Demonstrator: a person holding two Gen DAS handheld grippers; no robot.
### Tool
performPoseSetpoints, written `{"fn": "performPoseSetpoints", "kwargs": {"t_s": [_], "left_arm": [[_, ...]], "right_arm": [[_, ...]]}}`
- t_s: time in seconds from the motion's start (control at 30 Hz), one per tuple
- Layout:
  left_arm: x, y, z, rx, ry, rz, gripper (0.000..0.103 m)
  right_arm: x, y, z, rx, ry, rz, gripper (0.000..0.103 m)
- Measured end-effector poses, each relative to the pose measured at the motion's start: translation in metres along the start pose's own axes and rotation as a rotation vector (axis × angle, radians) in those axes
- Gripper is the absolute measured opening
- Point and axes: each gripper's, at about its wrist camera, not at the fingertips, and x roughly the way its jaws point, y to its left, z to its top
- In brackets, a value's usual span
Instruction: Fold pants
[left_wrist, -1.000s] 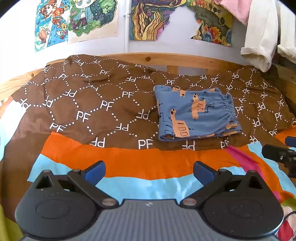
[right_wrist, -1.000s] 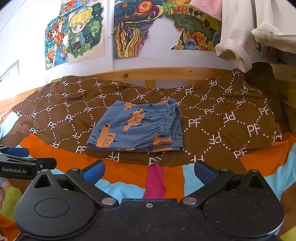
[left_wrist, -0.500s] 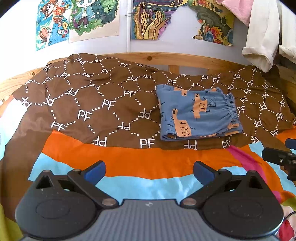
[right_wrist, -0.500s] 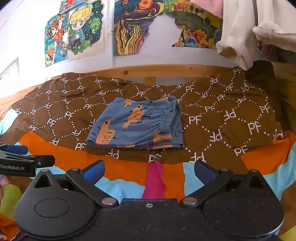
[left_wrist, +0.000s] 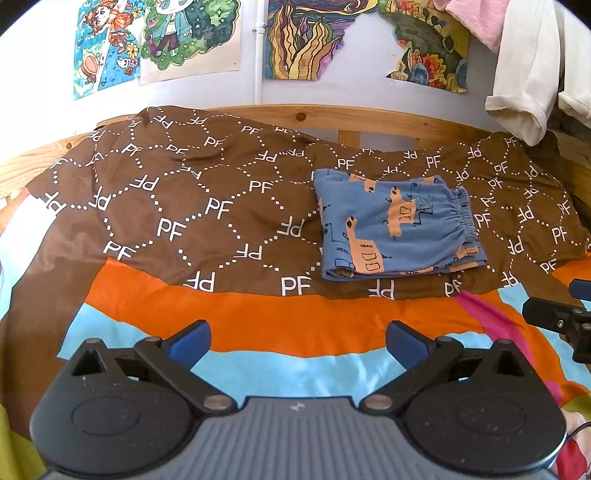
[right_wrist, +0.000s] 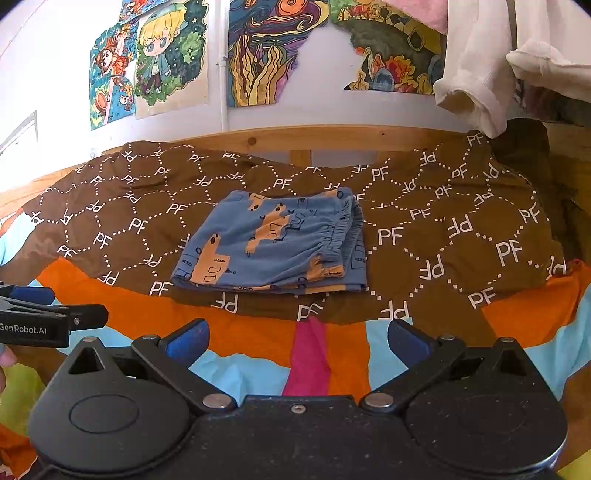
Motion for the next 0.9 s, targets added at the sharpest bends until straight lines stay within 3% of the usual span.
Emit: {"fn": "performPoseSetpoints", "kwargs": {"t_s": [0.57, 0.63, 0.77, 0.9], "left_arm": [[-0.001, -0.001, 0.000, -0.001, 0.000, 0.006, 0.103], [0.000, -0.003, 0.003, 0.012, 0.038, 0.016, 0.103], [-0.002, -0.009, 0.005, 0.063, 0.050, -0.020, 0.103], [-0.002, -0.010, 0.004, 0.051, 0.063, -0.036, 0.103]], "right_arm": [[0.000, 0.000, 0.000, 0.000, 0.001, 0.000, 0.102], [0.000, 0.000, 0.000, 0.000, 0.002, 0.000, 0.102], [0.000, 0.000, 0.001, 0.000, 0.001, -0.002, 0.102], [0.001, 0.000, -0.001, 0.001, 0.002, -0.003, 0.102]]}}
